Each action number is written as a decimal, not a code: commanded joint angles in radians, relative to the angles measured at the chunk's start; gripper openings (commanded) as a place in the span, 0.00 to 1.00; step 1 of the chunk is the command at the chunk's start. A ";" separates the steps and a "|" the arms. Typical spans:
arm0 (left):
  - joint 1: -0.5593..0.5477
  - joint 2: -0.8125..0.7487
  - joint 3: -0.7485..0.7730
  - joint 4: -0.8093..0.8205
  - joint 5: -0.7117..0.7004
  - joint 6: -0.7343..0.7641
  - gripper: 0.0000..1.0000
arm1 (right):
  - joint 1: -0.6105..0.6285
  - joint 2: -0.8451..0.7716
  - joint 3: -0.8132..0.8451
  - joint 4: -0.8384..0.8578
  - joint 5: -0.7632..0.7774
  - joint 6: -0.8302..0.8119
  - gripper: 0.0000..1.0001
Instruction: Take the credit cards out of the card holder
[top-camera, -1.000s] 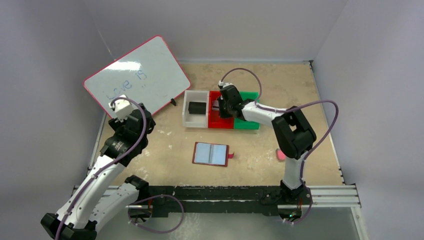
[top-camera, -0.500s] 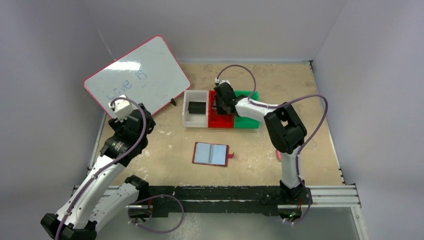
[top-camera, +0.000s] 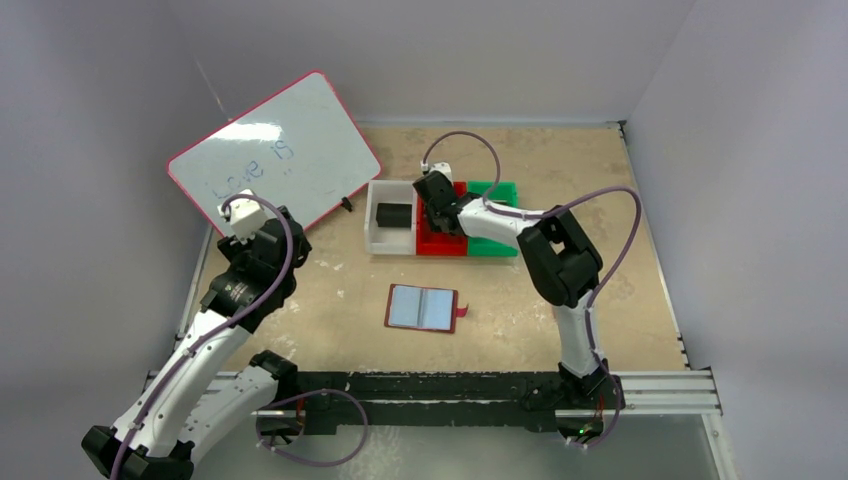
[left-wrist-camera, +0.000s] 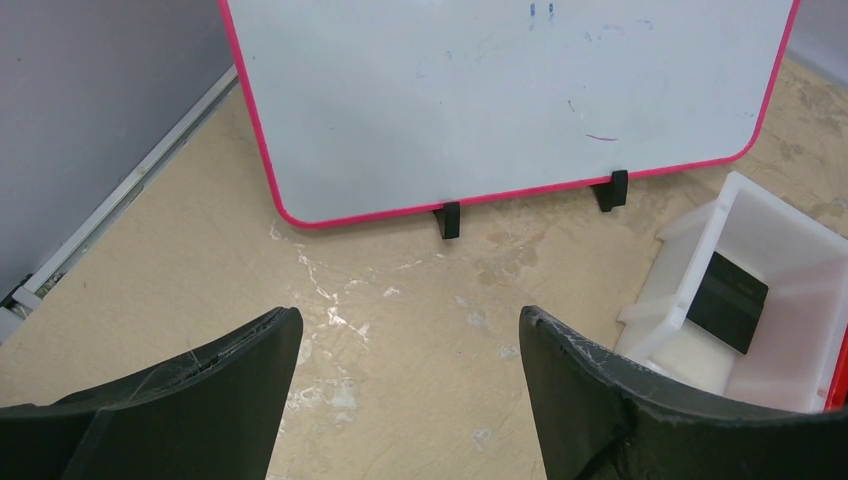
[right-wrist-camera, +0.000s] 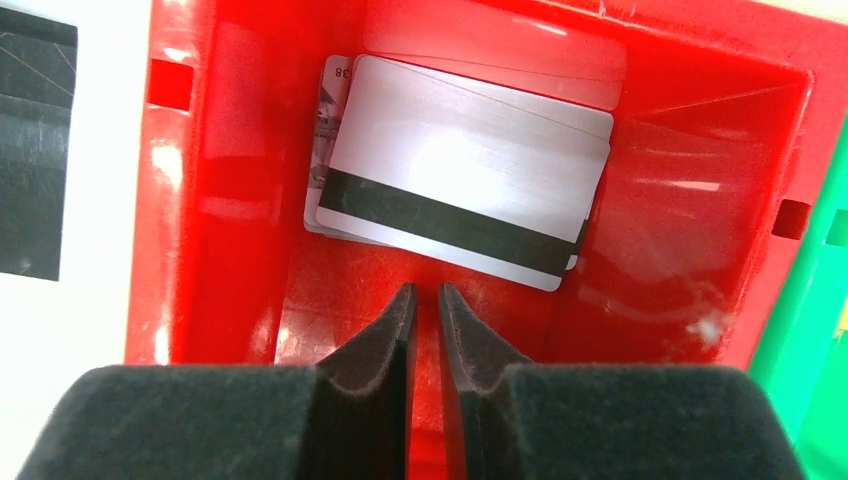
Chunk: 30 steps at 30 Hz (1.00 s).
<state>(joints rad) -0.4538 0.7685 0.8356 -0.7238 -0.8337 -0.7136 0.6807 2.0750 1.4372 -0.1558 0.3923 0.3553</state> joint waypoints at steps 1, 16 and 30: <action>0.004 -0.003 0.020 0.017 -0.008 0.005 0.80 | 0.011 0.004 0.055 -0.021 0.069 0.005 0.16; 0.004 0.004 0.022 0.017 -0.008 0.005 0.80 | 0.020 0.016 0.032 0.052 0.110 0.034 0.14; 0.004 0.006 0.021 0.017 -0.008 0.005 0.79 | 0.020 0.040 0.042 0.066 0.179 0.043 0.14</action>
<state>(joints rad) -0.4538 0.7750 0.8356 -0.7238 -0.8333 -0.7136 0.6968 2.1075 1.4479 -0.1070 0.5060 0.3820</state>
